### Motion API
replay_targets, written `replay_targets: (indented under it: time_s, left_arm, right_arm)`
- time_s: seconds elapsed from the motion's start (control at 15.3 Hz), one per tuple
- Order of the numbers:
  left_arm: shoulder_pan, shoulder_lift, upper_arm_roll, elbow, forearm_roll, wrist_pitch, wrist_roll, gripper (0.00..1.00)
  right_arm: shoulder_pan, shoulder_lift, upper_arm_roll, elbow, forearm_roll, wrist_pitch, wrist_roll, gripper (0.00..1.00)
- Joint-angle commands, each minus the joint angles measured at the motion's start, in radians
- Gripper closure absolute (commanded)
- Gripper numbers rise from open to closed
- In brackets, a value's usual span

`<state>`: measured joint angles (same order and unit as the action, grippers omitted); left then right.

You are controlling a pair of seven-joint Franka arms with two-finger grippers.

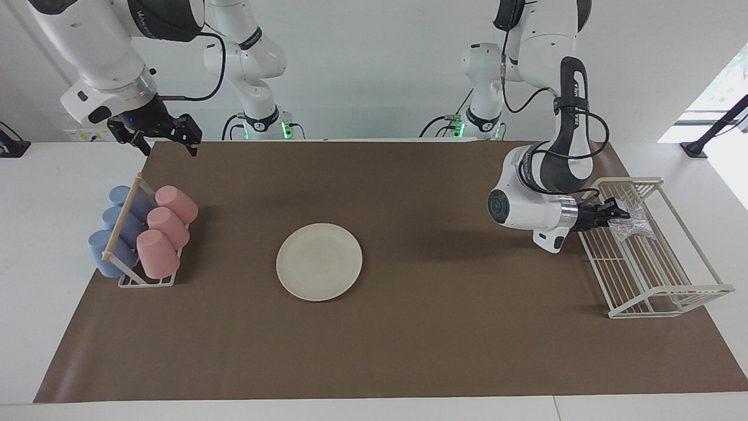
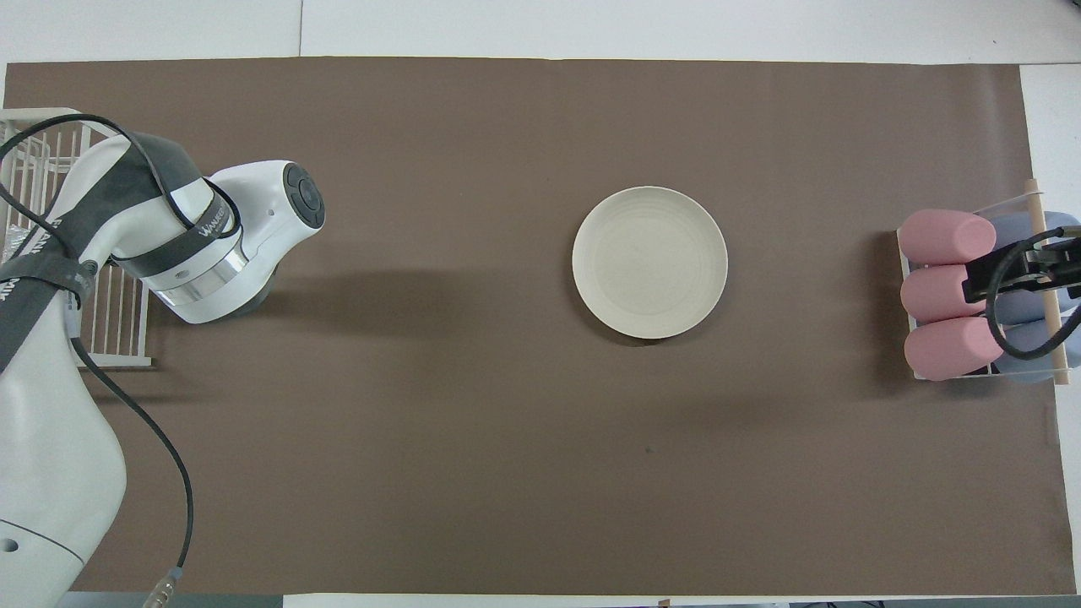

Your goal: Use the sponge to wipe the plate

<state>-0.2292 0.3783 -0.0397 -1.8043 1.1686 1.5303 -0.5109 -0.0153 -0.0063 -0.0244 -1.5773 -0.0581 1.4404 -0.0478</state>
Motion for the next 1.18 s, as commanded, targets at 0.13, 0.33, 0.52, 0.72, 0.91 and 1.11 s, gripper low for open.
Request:
replay_targets:
  time_s: [0.13, 0.33, 0.52, 0.72, 0.91, 1.11]
  left_arm:
    - [0.007, -0.018, -0.003, -0.010, -0.020, 0.016, -0.005, 0.00]
    - [0.010, -0.030, -0.003, 0.019, -0.067, 0.019, 0.024, 0.00]
    - [0.054, -0.103, 0.000, 0.124, -0.301, 0.053, 0.173, 0.00]
    - [0.076, -0.170, 0.006, 0.187, -0.452, 0.024, 0.281, 0.00]
    - [0.091, -0.264, 0.017, 0.203, -0.599, 0.008, 0.291, 0.00]
    - [0.168, -0.358, 0.018, 0.223, -0.824, 0.002, 0.321, 0.00]
  right_arm:
    - [-0.014, -0.021, 0.003, -0.021, 0.015, 0.018, -0.024, 0.00]
    - [-0.014, -0.021, 0.004, -0.020, 0.015, 0.018, -0.024, 0.00]
    - [-0.012, -0.023, 0.003, -0.023, 0.012, 0.006, -0.023, 0.00]
    - [-0.012, -0.023, 0.004, -0.023, 0.012, 0.002, -0.026, 0.00]
    - [-0.011, -0.023, 0.004, -0.024, 0.012, 0.002, -0.027, 0.00]
    - [-0.012, -0.023, 0.003, -0.024, 0.011, 0.002, -0.026, 0.00]
